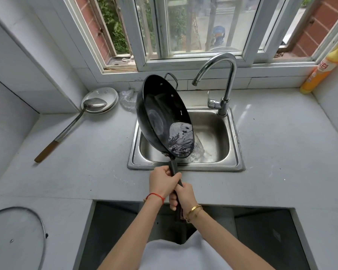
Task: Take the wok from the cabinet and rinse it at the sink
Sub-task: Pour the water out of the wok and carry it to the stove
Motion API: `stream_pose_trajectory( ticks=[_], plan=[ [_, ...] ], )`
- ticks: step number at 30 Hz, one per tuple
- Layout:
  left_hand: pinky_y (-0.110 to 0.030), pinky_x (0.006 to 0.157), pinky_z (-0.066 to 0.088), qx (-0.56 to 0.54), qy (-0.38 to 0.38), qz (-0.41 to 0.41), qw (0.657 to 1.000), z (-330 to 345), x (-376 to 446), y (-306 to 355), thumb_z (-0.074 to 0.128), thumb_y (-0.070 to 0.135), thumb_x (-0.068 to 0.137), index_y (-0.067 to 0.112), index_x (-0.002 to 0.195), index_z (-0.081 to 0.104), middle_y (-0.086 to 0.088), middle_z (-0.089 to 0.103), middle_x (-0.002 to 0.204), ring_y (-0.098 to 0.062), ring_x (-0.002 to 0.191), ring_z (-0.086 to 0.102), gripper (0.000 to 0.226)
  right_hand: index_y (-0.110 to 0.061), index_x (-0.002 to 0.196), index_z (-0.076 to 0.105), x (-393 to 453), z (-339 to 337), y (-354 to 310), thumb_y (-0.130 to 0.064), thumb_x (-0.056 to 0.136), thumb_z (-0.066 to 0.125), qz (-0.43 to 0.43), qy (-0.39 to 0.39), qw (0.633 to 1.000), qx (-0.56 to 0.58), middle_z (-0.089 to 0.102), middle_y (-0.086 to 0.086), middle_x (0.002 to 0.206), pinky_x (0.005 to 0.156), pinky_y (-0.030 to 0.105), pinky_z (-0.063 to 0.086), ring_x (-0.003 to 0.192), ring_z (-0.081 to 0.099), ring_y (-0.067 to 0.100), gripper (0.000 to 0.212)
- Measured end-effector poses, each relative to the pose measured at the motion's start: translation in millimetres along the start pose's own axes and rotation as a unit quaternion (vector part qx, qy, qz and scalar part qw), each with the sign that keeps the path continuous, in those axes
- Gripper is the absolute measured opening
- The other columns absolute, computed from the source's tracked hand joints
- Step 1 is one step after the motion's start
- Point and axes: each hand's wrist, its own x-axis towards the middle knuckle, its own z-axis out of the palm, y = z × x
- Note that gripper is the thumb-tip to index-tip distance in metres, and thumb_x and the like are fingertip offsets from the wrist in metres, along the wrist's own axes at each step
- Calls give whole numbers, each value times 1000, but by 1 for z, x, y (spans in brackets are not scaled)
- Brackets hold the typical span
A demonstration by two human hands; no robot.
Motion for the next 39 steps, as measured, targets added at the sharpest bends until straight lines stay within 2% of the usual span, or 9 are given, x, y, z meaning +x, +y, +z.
stream_pose_trajectory(
  ticks=[3,6,17,27,29,32,34,36,39],
  plan=[
    [-33,68,59,39,16,21,999,-5,-2,7,73,26,71,10,70,71,0,73,66,-16,69,71,15,-8,60,45,0,3,-3,-10,99,44,1,-9,1000,22,40,2,41,33,19,32,32,36,14,39],
    [-35,64,58,66,28,39,997,-11,-2,12,70,27,71,11,66,69,0,71,61,-16,64,69,17,-8,61,46,-1,9,-6,-12,99,43,6,-17,999,47,40,2,42,33,18,31,31,36,13,38],
    [-34,65,60,100,62,54,992,-26,-7,32,70,29,74,19,70,70,6,70,62,-9,63,68,12,-11,56,44,-2,21,-19,-14,98,43,12,-66,991,120,35,0,41,33,17,29,30,33,11,42],
    [-23,66,57,69,120,55,989,-51,-23,54,72,25,74,24,74,71,16,68,62,-1,68,67,2,-16,44,44,-20,43,-38,-22,99,40,15,-152,971,184,33,-3,35,29,14,24,25,30,7,56],
    [-23,67,56,63,133,59,987,-56,-25,58,72,26,73,28,75,70,17,67,64,-2,70,68,4,-17,42,44,-23,46,-42,-22,99,38,23,-179,962,207,33,-4,34,27,14,24,24,30,6,58],
    [-15,60,48,67,157,65,983,-62,-29,63,73,26,73,26,83,74,18,65,64,-1,69,66,10,-19,38,47,-28,49,-47,-23,100,36,33,-220,945,239,33,-6,31,25,14,24,23,29,4,63],
    [-12,61,45,57,172,69,981,-65,-32,66,74,25,74,25,92,76,19,63,67,-3,71,65,19,-20,38,48,-30,52,-50,-24,100,35,31,-236,941,240,32,-6,31,25,15,24,23,29,5,64],
    [-15,67,50,24,170,63,983,-69,-33,68,76,24,73,24,100,76,16,67,72,-3,74,67,27,-20,39,47,-32,54,-51,-25,100,35,23,-246,940,235,32,-6,32,25,15,24,23,29,5,62],
    [-23,72,56,-64,125,23,990,-75,-29,66,79,22,67,32,90,73,11,76,79,-5,76,71,26,-20,44,41,-32,54,-53,-24,99,36,30,-261,935,237,30,-7,33,25,14,23,22,28,4,55]
  ],
)
